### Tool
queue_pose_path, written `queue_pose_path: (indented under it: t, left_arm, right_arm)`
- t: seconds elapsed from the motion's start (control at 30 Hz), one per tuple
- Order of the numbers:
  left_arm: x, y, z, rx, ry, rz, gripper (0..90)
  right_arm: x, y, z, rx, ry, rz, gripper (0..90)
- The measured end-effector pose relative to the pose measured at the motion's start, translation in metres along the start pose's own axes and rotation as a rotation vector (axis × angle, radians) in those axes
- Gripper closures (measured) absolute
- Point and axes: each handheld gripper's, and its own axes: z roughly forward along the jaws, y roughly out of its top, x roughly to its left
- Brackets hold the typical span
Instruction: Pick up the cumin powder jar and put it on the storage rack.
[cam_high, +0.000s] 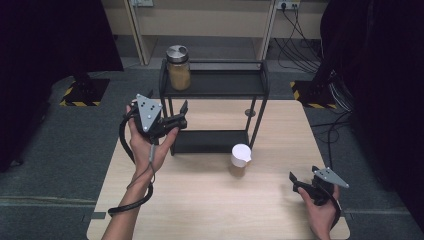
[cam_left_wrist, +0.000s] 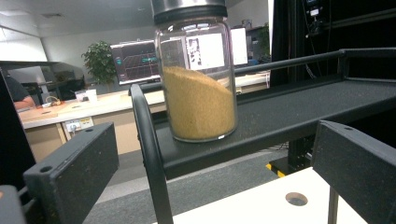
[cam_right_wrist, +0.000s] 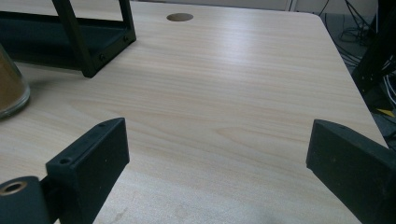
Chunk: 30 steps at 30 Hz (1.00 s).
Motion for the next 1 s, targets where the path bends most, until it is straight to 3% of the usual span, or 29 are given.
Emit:
queue_pose_path:
  t: [0.53,0.83,1.0]
  left_arm:
    - [-0.005,-0.025,-0.018,0.019,-0.029,0.026,0.3]
    - [-0.007,-0.042,-0.027,0.038,-0.038,0.026,0.3]
    - [-0.009,-0.054,-0.032,0.046,-0.048,0.003,0.3]
  right_arm:
    - [0.001,0.0,0.0,0.002,-0.002,-0.006,6.1]
    - [0.001,0.0,0.0,0.001,-0.002,-0.006,6.1]
    - [0.001,0.0,0.0,0.002,-0.002,-0.007,6.0]
